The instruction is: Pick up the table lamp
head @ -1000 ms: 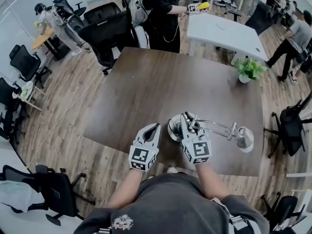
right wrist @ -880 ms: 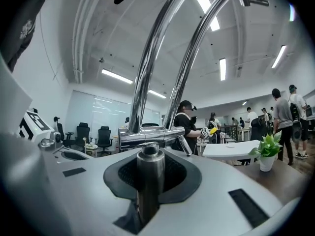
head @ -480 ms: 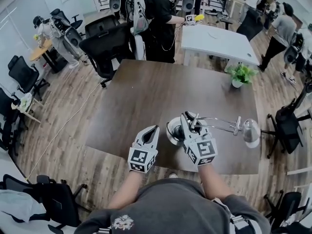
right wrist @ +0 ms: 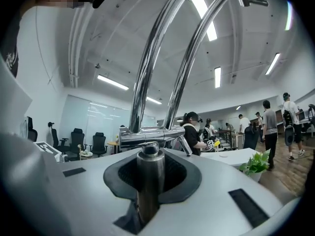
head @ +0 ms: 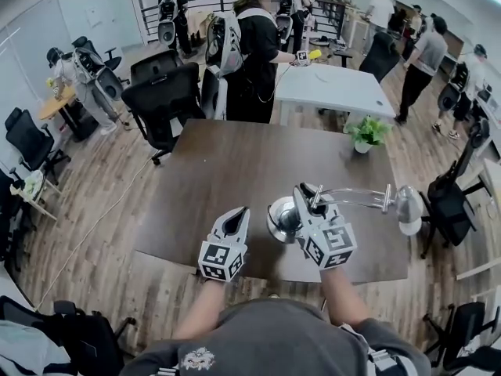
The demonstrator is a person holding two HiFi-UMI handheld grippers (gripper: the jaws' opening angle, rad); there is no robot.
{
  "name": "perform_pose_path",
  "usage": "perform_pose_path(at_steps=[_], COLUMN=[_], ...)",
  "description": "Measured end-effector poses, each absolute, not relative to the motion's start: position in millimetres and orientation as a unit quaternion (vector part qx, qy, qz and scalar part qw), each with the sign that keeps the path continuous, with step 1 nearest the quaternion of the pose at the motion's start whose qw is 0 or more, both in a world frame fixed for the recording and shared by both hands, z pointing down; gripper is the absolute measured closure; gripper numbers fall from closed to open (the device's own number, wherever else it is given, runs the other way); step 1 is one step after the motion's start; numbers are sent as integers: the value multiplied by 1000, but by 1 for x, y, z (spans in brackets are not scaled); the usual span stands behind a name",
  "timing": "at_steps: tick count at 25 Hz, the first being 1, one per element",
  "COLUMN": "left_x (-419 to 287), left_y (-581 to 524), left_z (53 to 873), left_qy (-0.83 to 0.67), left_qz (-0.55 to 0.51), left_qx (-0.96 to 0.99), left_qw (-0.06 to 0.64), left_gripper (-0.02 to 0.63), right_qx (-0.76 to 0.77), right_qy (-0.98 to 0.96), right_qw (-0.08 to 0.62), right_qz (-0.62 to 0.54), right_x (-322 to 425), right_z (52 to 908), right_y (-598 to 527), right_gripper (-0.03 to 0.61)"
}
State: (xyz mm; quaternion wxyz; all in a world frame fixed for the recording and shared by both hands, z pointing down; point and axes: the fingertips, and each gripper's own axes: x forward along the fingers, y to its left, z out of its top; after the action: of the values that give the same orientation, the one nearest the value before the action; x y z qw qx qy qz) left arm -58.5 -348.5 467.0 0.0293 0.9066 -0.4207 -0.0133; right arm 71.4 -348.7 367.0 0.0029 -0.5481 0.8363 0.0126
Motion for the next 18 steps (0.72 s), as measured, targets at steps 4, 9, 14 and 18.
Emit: perform_pose_path(at_steps=[4,9,14,18], left_x=[-60,-60,-59,-57], left_y=[-338,-327,-315,-310], left_z=[464,467,469,472], left_qy=[-415,-410,-405,-403], left_qz=[-15,-11,-8,-5], left_qx=[909,911,914,915], left_qw=[27,28,29,32], left_gripper=[606,606,606,606], right_qx=[-559,-570,-572,-572], right_qy=[829,821,820,820], right_qw=[-8,-10,-7,-9], right_qz=[21,24,20,16], right_x=[73,76,77,79], right_z=[367,371,376,380], right_y=[-339,-325,-313,-308], right_gripper=[508,508,506,506])
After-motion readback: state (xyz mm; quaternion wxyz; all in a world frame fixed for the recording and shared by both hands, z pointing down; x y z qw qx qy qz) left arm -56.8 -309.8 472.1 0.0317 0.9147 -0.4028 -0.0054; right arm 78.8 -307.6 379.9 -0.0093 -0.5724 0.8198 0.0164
